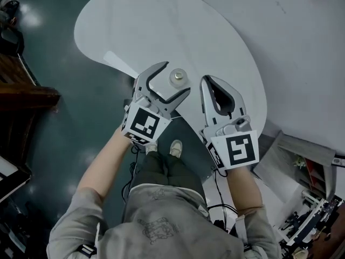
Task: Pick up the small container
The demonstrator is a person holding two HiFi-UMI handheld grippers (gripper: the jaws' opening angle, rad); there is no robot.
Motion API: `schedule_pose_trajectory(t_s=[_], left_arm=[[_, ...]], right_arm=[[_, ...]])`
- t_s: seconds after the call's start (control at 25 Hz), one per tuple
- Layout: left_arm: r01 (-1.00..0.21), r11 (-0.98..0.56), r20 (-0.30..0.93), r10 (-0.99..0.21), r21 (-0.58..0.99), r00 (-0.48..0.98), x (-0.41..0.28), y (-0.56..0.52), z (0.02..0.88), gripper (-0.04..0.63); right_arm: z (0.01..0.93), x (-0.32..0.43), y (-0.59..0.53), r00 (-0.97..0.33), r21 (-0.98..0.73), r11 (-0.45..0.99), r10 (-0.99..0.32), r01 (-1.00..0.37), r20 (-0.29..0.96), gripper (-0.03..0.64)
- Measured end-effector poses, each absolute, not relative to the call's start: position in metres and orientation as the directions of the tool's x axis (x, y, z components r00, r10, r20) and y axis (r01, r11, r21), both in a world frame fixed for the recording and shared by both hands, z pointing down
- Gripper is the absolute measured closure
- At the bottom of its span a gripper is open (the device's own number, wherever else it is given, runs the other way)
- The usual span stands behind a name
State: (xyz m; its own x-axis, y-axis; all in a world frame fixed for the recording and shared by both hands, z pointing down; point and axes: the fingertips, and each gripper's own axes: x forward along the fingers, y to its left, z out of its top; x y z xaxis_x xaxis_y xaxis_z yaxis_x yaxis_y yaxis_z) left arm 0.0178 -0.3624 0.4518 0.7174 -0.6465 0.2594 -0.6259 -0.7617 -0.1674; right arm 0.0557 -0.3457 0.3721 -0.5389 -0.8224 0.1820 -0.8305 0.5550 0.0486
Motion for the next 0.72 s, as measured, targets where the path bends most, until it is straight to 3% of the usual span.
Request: schedule_pose_trajectory(t_s=[0.72], left_arm=[[-0.567,-0.821,0.395,-0.543,-0.067,0.741,0.055,-0.405,0.61,0.25]], right_arm=[[0.497,0.066,-0.371,-0.514,0.003,0.533,-0.818,-0.846,0.258,0.586]])
